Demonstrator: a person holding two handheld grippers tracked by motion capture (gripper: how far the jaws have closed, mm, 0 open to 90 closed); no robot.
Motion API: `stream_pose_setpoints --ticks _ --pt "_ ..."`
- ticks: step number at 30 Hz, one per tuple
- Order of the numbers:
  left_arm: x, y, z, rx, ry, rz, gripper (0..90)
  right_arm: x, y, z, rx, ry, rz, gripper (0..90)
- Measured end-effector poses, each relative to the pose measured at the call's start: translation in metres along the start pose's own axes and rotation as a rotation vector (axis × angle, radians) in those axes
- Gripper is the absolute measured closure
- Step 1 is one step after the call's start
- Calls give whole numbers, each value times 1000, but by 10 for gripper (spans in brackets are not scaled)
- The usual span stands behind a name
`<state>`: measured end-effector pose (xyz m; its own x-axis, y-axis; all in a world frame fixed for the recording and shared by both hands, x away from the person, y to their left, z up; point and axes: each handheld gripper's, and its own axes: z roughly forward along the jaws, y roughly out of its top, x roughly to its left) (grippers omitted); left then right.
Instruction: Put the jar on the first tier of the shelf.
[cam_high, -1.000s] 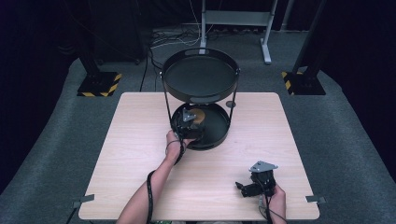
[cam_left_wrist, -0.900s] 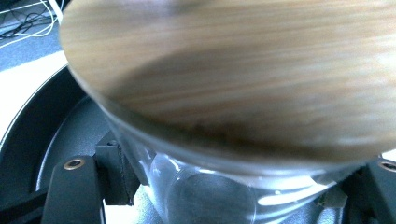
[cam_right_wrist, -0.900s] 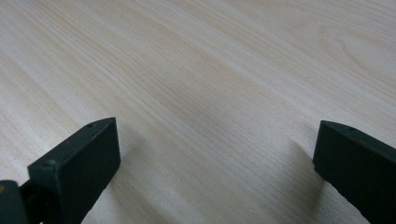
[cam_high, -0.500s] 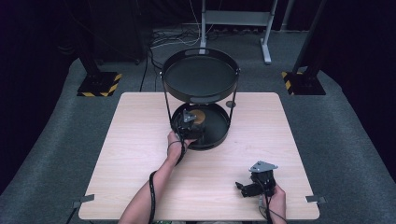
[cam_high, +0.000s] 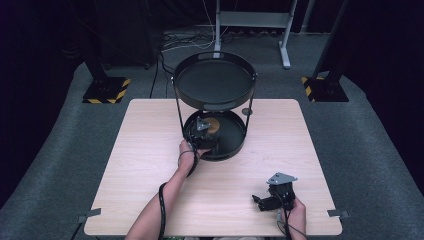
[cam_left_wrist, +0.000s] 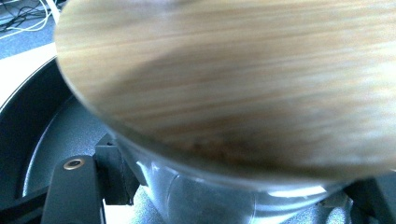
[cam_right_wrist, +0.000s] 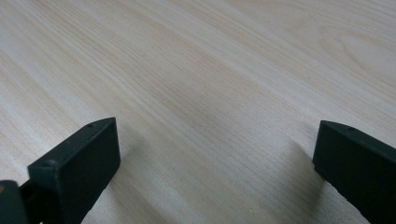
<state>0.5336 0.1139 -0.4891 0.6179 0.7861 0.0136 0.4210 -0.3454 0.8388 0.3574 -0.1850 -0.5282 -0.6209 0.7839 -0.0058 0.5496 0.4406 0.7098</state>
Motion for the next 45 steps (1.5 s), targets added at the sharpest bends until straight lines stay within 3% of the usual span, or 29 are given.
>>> stream_pose_setpoints --ticks 14,15,18,20,26,33,39,45 --pt "1 2 0 20 -7 -6 252 0 0 0 -1 -1 -2 0" --pt "0 3 0 37 -18 -12 152 0 0 0 -1 0 -1 0" --pt "0 5 -5 61 -12 5 94 0 0 0 0 0 -1 0" --pt "0 6 -10 65 -23 -5 76 0 0 0 -1 0 -1 0" --pt "-1 5 -33 91 -10 36 27 0 0 0 -1 -2 1 0" --pt "-2 -12 -69 98 -6 80 11 0 0 0 -1 -3 2 0" --pt "2 -41 -105 110 15 105 7 1 0 0 -1 -3 3 0" --pt "12 -74 -135 113 12 81 7 0 0 0 0 -4 6 0"
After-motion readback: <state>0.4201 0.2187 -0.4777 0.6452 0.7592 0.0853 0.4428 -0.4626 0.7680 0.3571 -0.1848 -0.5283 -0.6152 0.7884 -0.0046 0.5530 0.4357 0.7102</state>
